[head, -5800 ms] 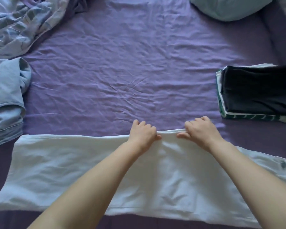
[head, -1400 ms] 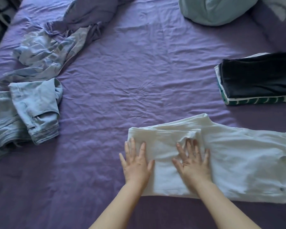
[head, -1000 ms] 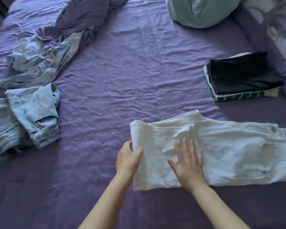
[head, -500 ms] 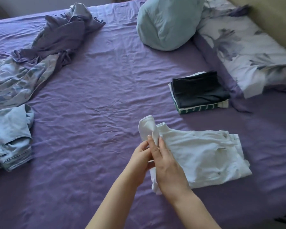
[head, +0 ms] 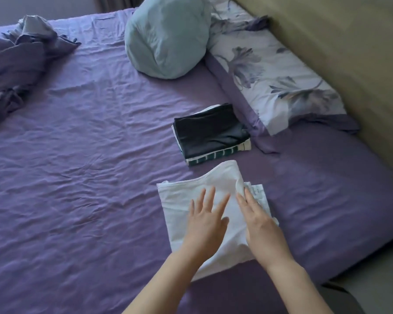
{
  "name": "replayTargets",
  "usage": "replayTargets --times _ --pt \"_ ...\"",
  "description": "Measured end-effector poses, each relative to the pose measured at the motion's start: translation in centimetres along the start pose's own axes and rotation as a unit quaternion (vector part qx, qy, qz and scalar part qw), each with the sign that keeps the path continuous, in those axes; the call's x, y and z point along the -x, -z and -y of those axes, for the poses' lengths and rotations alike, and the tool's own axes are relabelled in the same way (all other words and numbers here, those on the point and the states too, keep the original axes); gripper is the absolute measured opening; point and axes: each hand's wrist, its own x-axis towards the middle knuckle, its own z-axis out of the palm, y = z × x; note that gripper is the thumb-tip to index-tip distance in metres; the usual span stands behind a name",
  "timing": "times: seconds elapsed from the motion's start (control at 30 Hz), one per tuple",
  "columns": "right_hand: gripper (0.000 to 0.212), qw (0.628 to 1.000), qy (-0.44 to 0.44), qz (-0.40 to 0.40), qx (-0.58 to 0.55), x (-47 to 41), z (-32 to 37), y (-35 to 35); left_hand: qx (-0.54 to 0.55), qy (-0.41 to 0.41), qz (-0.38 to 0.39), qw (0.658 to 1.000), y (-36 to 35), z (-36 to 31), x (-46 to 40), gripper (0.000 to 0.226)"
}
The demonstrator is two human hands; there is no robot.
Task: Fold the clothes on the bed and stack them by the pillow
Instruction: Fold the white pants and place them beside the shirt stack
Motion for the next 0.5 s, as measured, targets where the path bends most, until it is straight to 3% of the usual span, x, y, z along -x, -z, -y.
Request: replayTargets --times 0.13,0.27,0.37,0.5 --pt "0.085 0.999 -0.017 0.028 -0.031 -0.6 -6.6 -3.0 -0.120 0.031 0.020 0.992 -4.4 0.2 -1.8 0.053" --pt "0.082 0.996 -0.039 0.051 -0.061 -2.2 -10.4 -4.3 -0.161 0.068 0.036 0.984 -8.2 2.1 -3.1 0.055" --pt "0.077 0.994 -0.054 0.093 0.013 -3.5 -12.3 -5.0 -0.177 0.072 0.035 0.981 -10.1 3.2 -3.7 0.062" --pt "0.048 0.992 0.014 0.050 0.117 -5.2 -12.7 -6.6 -0.180 0.069 0.049 0.980 -12.1 4.1 -4.0 0.075"
